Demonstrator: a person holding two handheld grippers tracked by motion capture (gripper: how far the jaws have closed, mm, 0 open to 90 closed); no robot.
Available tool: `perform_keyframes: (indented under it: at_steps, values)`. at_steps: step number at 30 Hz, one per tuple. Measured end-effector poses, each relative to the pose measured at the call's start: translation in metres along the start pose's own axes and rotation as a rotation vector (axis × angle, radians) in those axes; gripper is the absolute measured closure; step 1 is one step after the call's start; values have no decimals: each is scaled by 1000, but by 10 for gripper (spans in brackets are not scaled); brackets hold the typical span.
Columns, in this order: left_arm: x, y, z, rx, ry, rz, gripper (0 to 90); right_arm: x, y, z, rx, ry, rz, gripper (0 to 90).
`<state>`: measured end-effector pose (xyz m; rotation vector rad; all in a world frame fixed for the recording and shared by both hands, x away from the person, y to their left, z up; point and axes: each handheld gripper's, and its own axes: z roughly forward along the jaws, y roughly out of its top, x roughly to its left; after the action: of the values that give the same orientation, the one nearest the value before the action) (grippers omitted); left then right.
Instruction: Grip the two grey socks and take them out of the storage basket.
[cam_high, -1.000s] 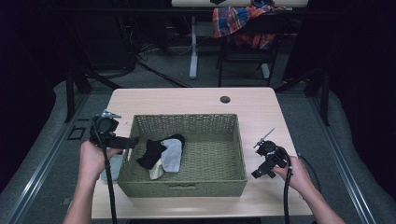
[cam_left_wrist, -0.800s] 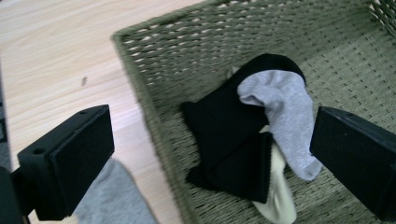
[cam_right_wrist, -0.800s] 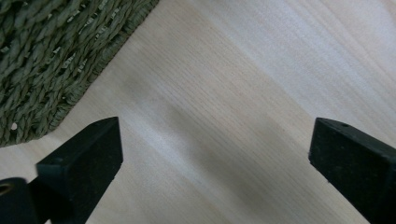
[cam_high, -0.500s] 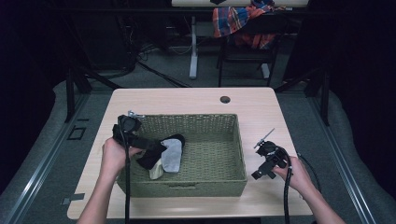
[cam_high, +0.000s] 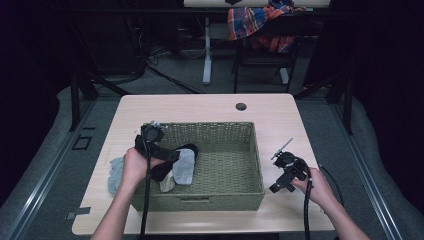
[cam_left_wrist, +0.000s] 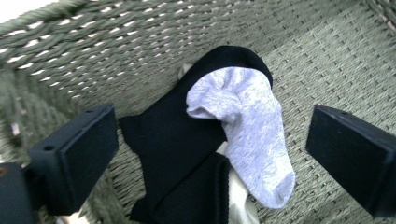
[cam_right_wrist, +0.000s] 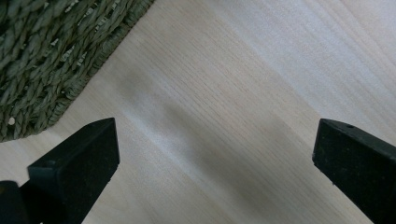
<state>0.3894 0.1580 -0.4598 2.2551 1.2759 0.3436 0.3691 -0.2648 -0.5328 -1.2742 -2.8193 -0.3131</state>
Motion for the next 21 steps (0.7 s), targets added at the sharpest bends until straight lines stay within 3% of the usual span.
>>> perform_keyframes:
  at_steps: [15, 17, 21]
  values:
    - [-15, 6, 34, 123, -47, 66, 376, 0, 1, 0, 19, -3, -21, 9]
    - [-17, 6, 40, 151, -60, 79, 424, 2, -1, 3, -20, 6, 11, 10]
    - [-19, 5, 46, 182, -53, 82, 490, 0, 0, 0, 13, -3, -16, 11]
